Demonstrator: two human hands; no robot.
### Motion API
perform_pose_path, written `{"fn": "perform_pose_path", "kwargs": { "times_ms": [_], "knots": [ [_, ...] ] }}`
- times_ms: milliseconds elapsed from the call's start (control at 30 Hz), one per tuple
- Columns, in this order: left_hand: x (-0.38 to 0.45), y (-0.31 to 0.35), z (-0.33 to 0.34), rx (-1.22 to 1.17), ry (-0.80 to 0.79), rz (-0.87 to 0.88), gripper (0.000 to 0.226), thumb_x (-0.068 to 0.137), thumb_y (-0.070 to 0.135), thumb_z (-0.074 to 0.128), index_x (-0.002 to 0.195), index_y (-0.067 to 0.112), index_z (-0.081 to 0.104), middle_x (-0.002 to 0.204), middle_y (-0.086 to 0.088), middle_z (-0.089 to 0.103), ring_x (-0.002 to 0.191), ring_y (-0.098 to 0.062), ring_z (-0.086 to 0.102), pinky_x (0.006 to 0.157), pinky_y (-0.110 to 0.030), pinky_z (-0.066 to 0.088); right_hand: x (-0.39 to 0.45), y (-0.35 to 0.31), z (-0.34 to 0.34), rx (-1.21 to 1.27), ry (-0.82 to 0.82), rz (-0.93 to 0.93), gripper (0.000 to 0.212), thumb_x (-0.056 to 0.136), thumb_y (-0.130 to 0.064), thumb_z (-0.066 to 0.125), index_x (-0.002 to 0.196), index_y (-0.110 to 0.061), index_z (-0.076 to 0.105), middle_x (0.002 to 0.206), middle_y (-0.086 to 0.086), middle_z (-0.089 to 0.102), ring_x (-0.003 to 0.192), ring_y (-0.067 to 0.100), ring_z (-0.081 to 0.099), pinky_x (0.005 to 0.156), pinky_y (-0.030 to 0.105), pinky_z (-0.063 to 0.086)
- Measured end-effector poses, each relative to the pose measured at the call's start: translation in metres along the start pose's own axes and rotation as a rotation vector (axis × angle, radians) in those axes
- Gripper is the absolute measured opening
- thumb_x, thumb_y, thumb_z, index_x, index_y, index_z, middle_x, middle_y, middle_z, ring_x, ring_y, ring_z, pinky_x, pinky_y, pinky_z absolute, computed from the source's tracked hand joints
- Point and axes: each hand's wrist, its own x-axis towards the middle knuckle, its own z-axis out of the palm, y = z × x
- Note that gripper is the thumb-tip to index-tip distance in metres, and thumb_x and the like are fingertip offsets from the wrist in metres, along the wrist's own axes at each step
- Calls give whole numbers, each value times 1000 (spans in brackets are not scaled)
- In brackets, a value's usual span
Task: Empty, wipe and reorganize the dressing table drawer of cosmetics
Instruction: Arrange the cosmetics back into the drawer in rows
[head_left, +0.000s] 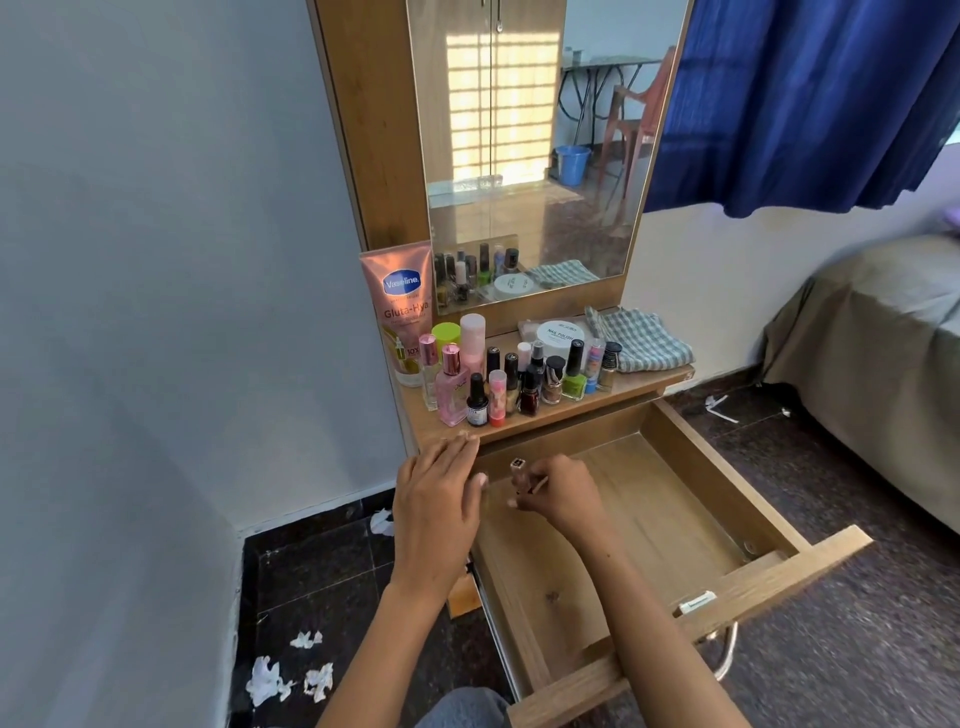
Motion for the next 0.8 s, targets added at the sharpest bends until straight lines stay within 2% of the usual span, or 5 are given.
{"fn": "perform_pose_path", "kwargs": {
  "times_ms": [200, 300, 567, 733, 800],
  "knots": [
    [-6, -4, 5, 126, -68, -5, 41, 87, 16, 65, 127, 12, 59, 132, -3, 56, 126, -19, 49, 103, -43, 36, 10, -1, 13, -57, -8, 130, 21, 74, -18, 81, 92, -13, 72, 90, 3, 68, 82, 18, 61, 73, 31, 51],
    [-9, -6, 6, 151, -86, 5, 42, 88, 15, 63, 129, 14, 57, 136, -2, 53, 129, -18, 46, 106, -43, 28, 13, -3, 23, -93, -10, 94, 16, 79, -15, 76, 94, -11, 72, 93, 7, 71, 85, 20, 65, 68, 28, 49],
    [-12, -10, 10, 183, -64, 38, 47, 81, 8, 70, 126, 13, 59, 135, -3, 55, 127, -20, 49, 104, -45, 33, 13, -6, 35, -52, 19, 19, 12, 83, -12, 71, 95, -10, 71, 92, 5, 70, 78, 11, 58, 66, 21, 42],
    [-13, -7, 9, 172, -102, -3, 47, 86, 10, 65, 132, 15, 54, 140, -1, 49, 132, -18, 42, 108, -44, 29, 12, -7, 38, -15, -18, -33, 13, 79, -9, 75, 91, -14, 73, 91, 3, 72, 81, 9, 63, 74, 20, 51],
    [-13, -6, 8, 170, -111, -9, 47, 86, 10, 64, 131, 16, 54, 139, -1, 49, 132, -18, 42, 108, -44, 28, 11, -7, 37, -39, -18, -30, 14, 81, -9, 73, 93, -15, 73, 93, 4, 72, 84, 11, 65, 79, 25, 55]
  ]
}}
